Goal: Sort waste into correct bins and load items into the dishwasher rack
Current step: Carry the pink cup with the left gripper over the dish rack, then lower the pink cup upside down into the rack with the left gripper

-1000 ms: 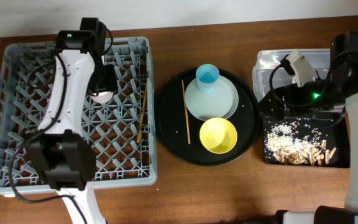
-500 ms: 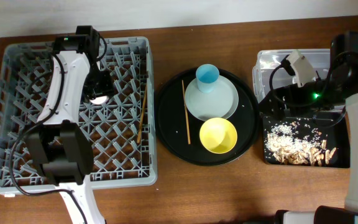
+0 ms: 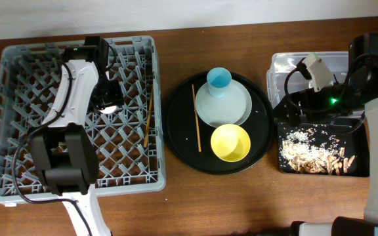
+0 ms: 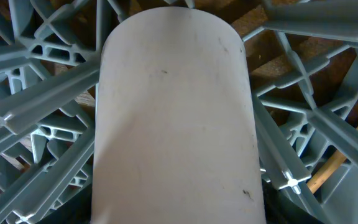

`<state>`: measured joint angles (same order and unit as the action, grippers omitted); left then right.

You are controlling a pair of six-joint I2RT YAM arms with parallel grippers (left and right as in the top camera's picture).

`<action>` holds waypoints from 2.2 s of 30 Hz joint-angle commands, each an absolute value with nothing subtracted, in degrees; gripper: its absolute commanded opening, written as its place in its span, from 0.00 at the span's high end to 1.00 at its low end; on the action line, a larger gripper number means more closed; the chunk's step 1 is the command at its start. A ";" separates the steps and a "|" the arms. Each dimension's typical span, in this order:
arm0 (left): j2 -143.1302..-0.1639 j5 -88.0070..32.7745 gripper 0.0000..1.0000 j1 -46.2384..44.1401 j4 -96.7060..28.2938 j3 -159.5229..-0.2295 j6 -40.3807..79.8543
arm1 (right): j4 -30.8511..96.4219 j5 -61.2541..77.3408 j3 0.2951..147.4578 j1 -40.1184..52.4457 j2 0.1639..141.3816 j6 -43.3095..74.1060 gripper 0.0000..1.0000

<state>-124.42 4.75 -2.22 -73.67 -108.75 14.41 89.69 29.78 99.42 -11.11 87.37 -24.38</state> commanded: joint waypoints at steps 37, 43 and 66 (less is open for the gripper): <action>-125.45 12.62 0.22 -1.10 -76.99 -117.30 16.49 | 89.56 29.26 99.55 -11.29 87.59 -24.56 0.01; -125.58 10.04 0.23 -1.13 -77.12 -116.84 16.53 | 89.56 29.26 99.55 -11.29 87.59 -24.58 0.01; -124.60 11.90 0.35 -0.95 -79.83 -112.92 16.69 | 89.56 29.26 99.55 -11.29 87.59 -24.58 0.01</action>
